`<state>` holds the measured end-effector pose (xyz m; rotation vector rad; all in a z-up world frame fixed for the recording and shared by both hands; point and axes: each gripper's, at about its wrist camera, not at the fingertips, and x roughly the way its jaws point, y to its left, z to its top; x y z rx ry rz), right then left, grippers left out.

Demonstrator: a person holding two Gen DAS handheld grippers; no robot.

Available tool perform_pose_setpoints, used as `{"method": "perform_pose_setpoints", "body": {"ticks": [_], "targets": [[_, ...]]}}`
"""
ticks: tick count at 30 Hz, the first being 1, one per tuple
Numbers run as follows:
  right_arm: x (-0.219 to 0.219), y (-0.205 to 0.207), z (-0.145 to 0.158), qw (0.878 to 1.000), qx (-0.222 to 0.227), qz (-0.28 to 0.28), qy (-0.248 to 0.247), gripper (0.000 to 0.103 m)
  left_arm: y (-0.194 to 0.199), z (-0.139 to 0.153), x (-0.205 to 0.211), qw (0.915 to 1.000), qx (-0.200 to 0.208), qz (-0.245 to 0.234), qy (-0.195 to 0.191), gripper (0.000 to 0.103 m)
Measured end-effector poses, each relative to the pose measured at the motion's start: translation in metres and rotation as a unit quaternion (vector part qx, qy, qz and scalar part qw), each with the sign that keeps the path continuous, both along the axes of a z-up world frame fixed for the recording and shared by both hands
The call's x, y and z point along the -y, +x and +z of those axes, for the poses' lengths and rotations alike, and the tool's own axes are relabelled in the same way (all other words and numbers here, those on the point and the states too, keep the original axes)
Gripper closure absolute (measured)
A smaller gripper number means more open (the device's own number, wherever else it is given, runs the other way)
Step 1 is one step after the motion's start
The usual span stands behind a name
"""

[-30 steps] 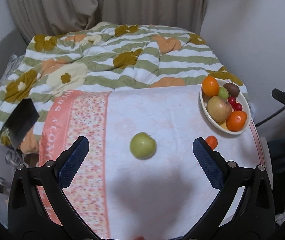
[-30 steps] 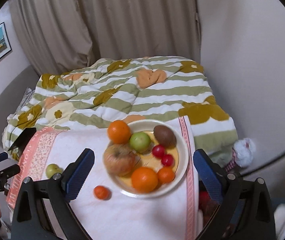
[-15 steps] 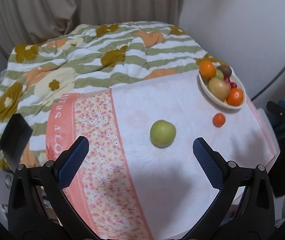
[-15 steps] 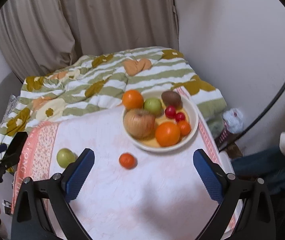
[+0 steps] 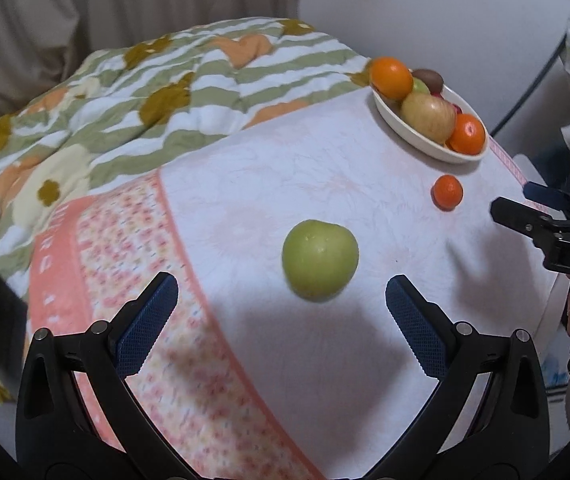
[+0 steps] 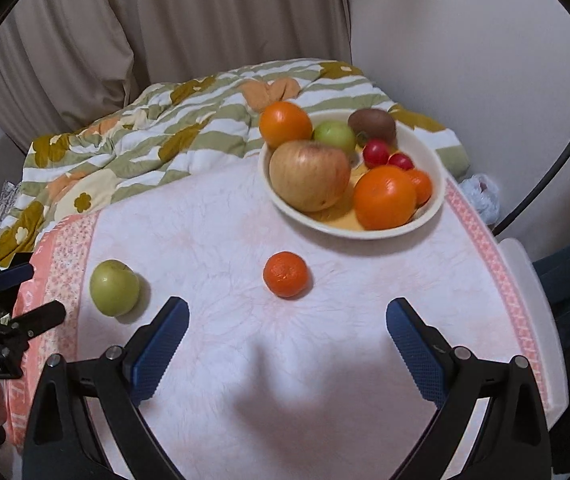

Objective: Organize fruits
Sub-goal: 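Grasp the green apple with the left tool while the right tool grasps the tangerine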

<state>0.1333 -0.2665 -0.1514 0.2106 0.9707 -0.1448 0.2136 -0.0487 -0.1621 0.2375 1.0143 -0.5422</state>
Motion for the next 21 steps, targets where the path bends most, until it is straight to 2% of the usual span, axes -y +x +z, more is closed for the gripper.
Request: {"method": "perform_pose_setpoints", "body": {"ticks": [5, 7, 10, 14, 17, 21], "targets": [[-0.005, 0.013, -0.02, 1.0, -0.012, -0.003, -0.01, 0.005, 0.012, -0.023, 0.017, 0.9994, -0.013, -0.032, -0.004, 0.0], [-0.005, 0.018, -0.026, 1.0, -0.018, -0.006, -0.013, 0.005, 0.017, -0.033, 0.024, 0.9987, -0.023, -0.044, -0.001, 0.008], [-0.005, 0.025, -0.035, 1.0, -0.025, -0.006, -0.005, 0.005, 0.02, -0.042, 0.03, 0.998, -0.031, -0.055, 0.004, 0.01], [-0.006, 0.03, -0.043, 0.999, -0.034, -0.002, -0.006, 0.006, 0.023, -0.049, 0.036, 0.9973, -0.041, -0.061, 0.006, 0.03], [-0.005, 0.033, -0.047, 0.999, -0.036, 0.0, -0.005, 0.006, 0.022, -0.05, 0.037, 0.9971, -0.041, -0.064, -0.003, 0.038], [-0.002, 0.036, -0.052, 0.999, -0.042, 0.003, -0.004, 0.018, 0.016, -0.05, 0.041, 0.9971, -0.024, -0.07, 0.013, 0.038]]}}
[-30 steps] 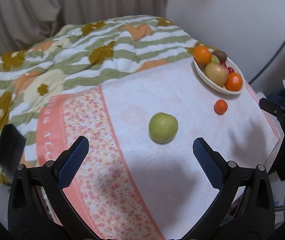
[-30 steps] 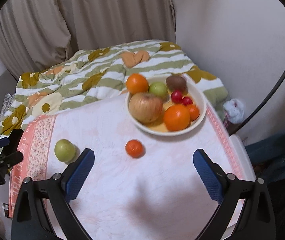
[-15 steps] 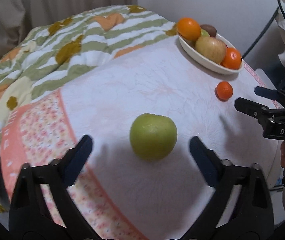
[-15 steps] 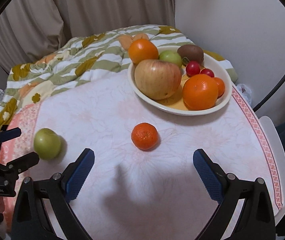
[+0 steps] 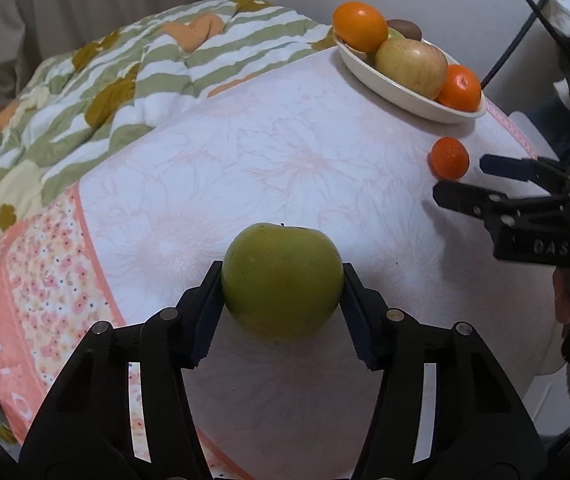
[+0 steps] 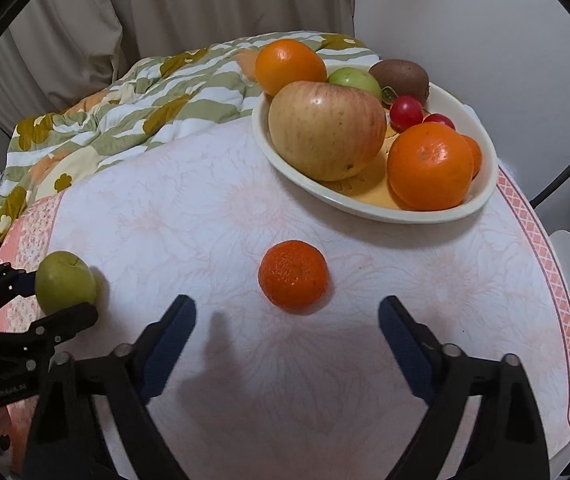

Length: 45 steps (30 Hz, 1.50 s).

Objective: Organize fruits
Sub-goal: 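Grasp the green apple with the left tool while the right tool grasps the tangerine, then carry the green apple into the bowl and open the left tool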

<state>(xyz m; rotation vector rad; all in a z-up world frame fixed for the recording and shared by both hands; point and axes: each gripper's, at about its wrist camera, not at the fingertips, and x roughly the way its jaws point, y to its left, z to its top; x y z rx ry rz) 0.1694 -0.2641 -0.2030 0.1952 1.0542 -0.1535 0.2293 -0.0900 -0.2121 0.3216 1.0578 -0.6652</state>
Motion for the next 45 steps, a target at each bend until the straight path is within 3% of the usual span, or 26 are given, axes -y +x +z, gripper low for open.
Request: {"method": "perform_pose_setpoints", "body": {"ticks": [12, 16, 26, 36, 45], "targets": [[0.002, 0.014, -0.006, 1.0, -0.006, -0.001, -0.014, 0.045, -0.001, 0.001, -0.009, 0.9997, -0.016, 0.017, -0.012, 0.038], [0.001, 0.015, -0.005, 1.0, -0.006, -0.001, -0.021, 0.07, -0.003, 0.001, -0.011, 0.9996, -0.017, 0.016, -0.013, 0.038], [-0.009, 0.01, 0.013, 1.0, 0.008, 0.017, -0.019, 0.07, -0.011, 0.02, -0.02, 0.9992, -0.005, 0.031, -0.025, 0.038], [-0.008, -0.011, 0.061, 0.999, 0.029, 0.03, -0.001, 0.07, -0.033, 0.074, -0.018, 0.9983, 0.024, 0.035, -0.041, 0.038], [0.022, -0.025, 0.102, 0.997, 0.049, 0.049, 0.019, 0.07, -0.049, 0.128, 0.02, 0.9951, 0.064, 0.051, -0.054, 0.038]]}}
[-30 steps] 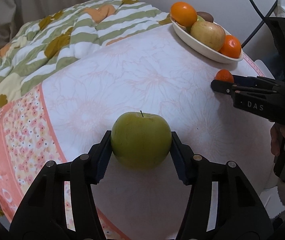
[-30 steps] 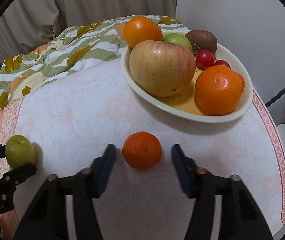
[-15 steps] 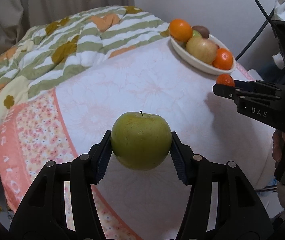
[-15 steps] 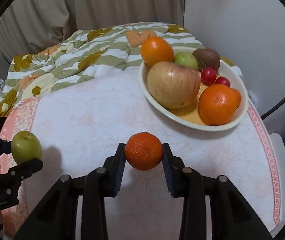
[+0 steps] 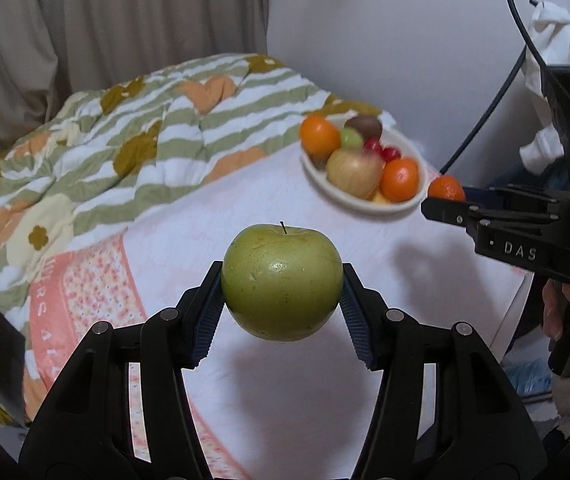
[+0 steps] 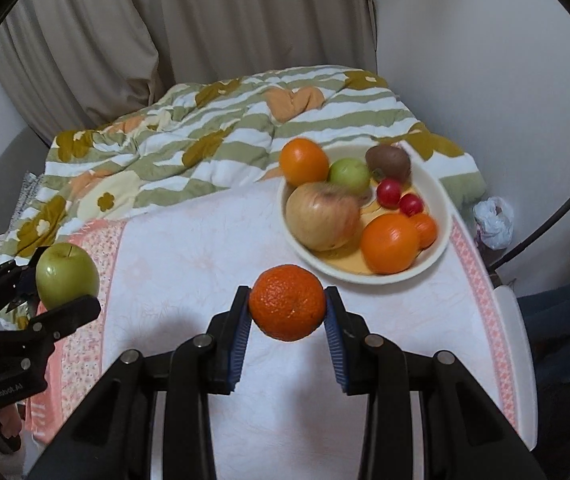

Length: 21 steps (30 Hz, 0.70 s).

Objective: Organize fruits
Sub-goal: 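Carry the green apple into the bowl and open the left tool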

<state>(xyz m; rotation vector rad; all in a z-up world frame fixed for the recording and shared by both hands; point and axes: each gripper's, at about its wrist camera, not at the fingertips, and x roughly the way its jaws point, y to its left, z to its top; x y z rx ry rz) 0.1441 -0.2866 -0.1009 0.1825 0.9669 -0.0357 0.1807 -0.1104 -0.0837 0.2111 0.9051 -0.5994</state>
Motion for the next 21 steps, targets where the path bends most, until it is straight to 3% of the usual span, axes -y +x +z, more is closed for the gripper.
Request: {"method": "perform_pose_setpoints", "body": {"ticks": [8, 21], "targets": [[0.055, 0.005, 0.013, 0.999, 0.002, 0.052, -0.004, 0.07, 0.001, 0.021, 0.06, 0.9985, 0.006, 0.051, -0.021, 0.038], [0.147, 0.038, 0.015, 0.994, 0.012, 0.107, -0.008, 0.07, 0.029, 0.014, 0.164, 0.9947, -0.009, 0.095, -0.038, 0.038]]}}
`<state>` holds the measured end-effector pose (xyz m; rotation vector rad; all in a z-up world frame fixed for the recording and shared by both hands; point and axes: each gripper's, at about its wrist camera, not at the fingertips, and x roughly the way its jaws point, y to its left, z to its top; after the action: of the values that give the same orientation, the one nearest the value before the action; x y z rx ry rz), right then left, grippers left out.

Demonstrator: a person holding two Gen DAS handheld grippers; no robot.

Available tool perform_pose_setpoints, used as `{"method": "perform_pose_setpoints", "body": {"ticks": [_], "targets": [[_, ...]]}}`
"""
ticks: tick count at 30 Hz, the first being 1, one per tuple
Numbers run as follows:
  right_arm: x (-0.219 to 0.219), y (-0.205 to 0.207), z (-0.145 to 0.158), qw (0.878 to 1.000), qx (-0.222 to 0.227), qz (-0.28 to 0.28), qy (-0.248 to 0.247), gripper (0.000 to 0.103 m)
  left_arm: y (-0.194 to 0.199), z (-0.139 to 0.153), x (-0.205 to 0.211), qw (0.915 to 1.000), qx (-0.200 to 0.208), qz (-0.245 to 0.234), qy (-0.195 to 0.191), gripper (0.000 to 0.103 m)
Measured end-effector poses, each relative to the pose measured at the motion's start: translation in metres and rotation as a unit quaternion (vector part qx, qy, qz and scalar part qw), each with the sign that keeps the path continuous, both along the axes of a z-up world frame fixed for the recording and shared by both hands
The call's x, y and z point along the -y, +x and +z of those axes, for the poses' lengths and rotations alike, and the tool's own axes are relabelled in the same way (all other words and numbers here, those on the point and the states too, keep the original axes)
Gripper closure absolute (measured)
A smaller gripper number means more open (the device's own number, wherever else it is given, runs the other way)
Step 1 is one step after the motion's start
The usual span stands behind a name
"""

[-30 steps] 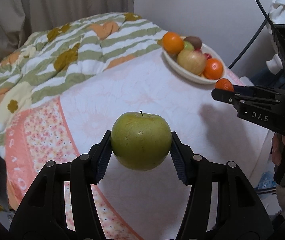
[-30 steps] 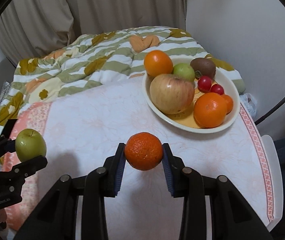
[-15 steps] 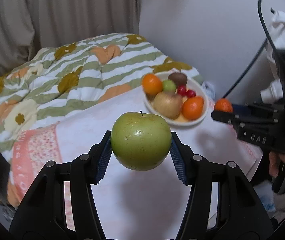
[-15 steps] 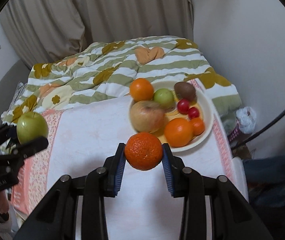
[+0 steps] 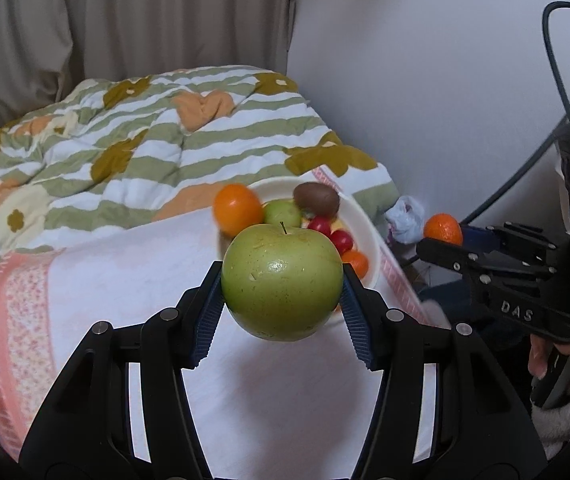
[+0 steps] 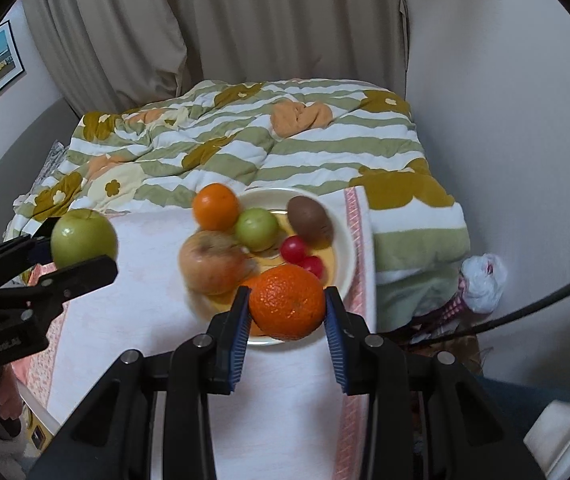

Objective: Organize fruits
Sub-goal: 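Carry the green apple into the bowl and open the left tool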

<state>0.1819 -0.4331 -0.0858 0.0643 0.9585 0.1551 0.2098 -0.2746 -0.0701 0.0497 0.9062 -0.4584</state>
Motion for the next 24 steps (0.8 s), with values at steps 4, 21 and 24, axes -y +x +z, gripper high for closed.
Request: {"method": "perform_pose_setpoints", "body": {"ticks": [4, 21, 24], "targets": [[0.02, 0.012, -0.004, 1.0, -0.001, 0.005, 0.0, 0.07, 0.017, -0.007, 0.026, 1.0, -0.004, -0.005, 0.007, 0.038], [0.07, 0.032, -0.042, 0.998, -0.032, -0.05, 0.013, 0.07, 0.076, -0.078, 0.091, 0.993, -0.061, -0.069, 0.074, 0.037], [0.072, 0.032, -0.045, 0.998, -0.034, -0.058, 0.018, 0.07, 0.078, -0.086, 0.097, 0.991, -0.065, -0.075, 0.089, 0.037]]}}
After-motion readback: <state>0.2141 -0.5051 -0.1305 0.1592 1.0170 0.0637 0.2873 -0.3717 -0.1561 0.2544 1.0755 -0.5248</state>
